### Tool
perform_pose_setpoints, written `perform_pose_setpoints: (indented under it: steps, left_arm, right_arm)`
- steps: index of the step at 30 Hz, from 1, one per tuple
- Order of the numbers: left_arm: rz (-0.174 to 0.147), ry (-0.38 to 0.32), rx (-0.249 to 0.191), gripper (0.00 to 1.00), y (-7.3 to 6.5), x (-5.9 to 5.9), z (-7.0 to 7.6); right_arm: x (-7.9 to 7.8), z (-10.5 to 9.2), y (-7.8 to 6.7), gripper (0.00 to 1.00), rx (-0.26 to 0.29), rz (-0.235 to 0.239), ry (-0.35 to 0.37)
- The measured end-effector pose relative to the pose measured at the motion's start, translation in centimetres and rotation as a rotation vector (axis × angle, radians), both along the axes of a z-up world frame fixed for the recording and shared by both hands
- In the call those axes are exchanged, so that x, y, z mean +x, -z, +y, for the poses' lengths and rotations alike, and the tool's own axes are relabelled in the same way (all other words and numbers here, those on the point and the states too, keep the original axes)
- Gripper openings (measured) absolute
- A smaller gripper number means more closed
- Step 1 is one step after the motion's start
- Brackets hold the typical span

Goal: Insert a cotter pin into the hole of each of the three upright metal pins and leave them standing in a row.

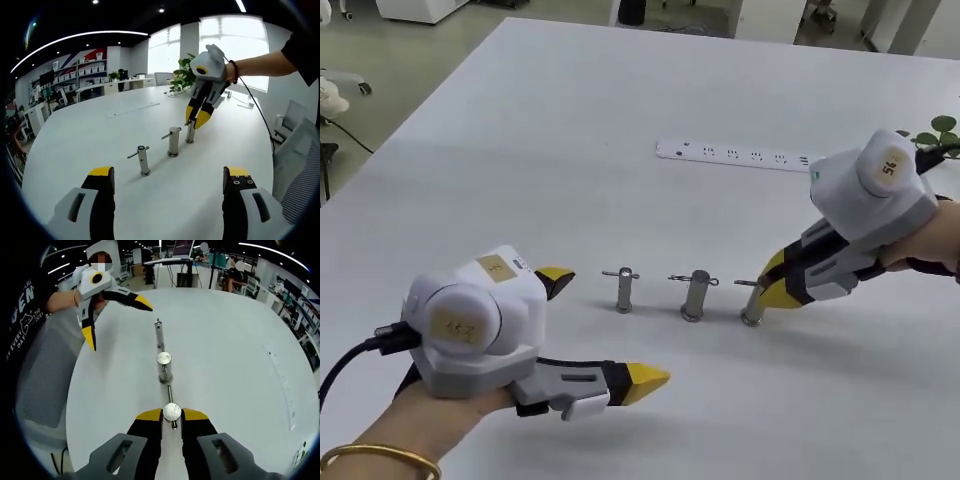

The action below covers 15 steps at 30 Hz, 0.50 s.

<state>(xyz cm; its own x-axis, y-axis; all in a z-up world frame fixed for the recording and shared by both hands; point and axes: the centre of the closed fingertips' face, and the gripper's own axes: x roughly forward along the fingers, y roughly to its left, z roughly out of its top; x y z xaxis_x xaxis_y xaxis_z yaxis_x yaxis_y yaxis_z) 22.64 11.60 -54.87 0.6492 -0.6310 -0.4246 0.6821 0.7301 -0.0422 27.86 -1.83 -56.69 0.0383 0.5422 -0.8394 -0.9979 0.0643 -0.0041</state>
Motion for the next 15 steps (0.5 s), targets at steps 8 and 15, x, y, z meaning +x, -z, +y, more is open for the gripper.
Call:
perform_pose_setpoints:
  steps: [8,15]
  left_arm:
    - [0.001,-0.001,0.002,0.89,0.01,0.01,0.00]
    - [0.000,-0.016,0.002,0.89,-0.03,0.18,0.29]
  right_arm:
    - [-0.04,0.08,-0.22,0.11,0.007,-0.007,-0.006]
    - [0.05,-0.22,-0.71,0.20,0.038,0.001,0.057]
